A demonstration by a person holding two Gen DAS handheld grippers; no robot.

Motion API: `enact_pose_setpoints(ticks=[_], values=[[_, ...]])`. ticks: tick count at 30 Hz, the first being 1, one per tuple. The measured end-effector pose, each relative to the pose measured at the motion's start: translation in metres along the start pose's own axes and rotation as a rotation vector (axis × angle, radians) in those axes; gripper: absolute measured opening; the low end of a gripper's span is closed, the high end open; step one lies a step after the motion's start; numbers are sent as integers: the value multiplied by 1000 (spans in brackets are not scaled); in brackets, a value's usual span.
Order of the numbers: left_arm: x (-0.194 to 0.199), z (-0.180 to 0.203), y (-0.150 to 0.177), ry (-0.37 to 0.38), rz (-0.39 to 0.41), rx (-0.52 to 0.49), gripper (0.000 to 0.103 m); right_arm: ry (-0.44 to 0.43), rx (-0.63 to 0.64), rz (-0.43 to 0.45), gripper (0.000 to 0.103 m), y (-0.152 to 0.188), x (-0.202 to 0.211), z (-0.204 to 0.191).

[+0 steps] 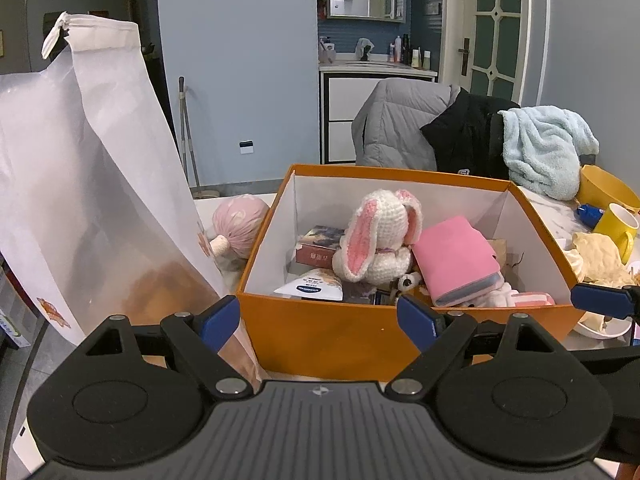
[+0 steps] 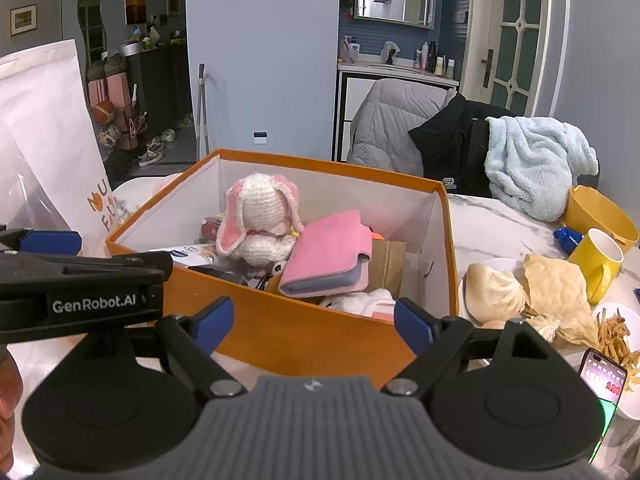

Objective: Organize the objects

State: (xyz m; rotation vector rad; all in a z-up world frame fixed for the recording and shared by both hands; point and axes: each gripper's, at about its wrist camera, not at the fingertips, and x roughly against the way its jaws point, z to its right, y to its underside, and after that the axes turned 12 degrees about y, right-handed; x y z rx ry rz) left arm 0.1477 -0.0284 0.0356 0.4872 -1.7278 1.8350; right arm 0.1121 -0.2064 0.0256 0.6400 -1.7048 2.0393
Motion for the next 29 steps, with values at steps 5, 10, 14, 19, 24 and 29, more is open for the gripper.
enact_pose_setpoints(ticks=[5,10,14,19,24,29], values=[[1,-1,1,-3,4,-5,101,-5,-6,-6,88,0,0,0],[1,0,0,-4,5,-5,101,-9,-13,-10,88,1,0,-1],[2,-1,0,-4,5,-6,101,-11,-16,-12,88,1,0,-1],[2,-1,0,-6,7,-8,101,-11,-19,-14,88,2,1,-2],[3,-1,0,12,19,-22,101,-15,-21,-18,88,2,0,-2],[3,4,1,15,19,-35,101,-19,-10,-15,88,3,3,-6]])
